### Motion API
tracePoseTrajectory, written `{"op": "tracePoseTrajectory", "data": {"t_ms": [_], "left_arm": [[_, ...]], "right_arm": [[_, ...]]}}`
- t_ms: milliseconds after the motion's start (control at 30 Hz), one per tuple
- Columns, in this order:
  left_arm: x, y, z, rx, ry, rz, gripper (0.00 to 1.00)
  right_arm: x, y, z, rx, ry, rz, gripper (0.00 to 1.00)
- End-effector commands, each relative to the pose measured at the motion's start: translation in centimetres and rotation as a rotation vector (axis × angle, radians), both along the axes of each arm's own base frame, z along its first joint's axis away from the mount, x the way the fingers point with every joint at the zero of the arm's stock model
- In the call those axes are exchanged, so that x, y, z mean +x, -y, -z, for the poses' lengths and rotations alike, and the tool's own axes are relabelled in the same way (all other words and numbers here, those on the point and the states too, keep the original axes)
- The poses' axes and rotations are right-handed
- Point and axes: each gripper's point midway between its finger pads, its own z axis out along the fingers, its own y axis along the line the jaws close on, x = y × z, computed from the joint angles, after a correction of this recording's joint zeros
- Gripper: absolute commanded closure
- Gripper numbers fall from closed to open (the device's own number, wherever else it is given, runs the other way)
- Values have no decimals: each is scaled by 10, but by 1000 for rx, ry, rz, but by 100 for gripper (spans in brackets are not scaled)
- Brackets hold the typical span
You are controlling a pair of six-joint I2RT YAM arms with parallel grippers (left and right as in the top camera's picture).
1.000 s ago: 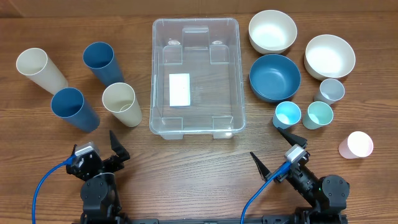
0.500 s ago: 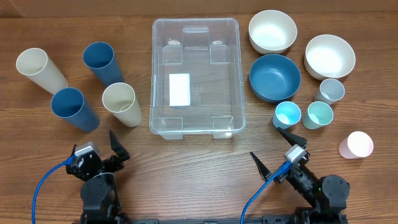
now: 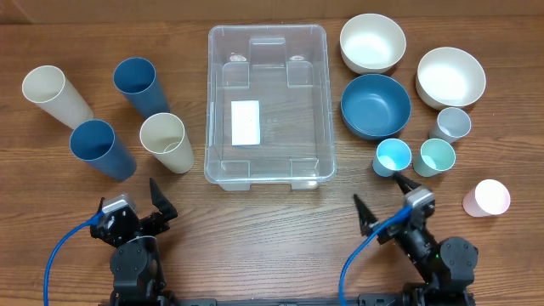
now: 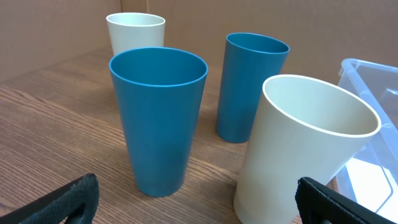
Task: Pack container
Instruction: 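Reach the right gripper to the dark blue bowl's rim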
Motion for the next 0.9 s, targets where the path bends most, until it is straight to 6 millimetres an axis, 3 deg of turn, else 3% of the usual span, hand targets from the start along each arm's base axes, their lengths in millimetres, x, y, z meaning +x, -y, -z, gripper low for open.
{"op": "tracePoseTrajectory", "data": {"t_ms": [0,133,367,667,867], "left_arm": [[-2,-4,0,22,-5,-20,0],[-2,-4,0,22,-5,-20,0],[-2,-4,0,22,-5,-20,0],[-2,-4,0,22,-5,-20,0],[-2,-4,0,22,-5,-20,0]], "right_arm": [[6,38,-15,62,-88,254,0],[8,50,-41,49,-99,320,0],[29,51,-91,40,-166,325,0],[84,48,-117,-19,-504,303,0],[127,27,-136,16,-549,172,0]]}}
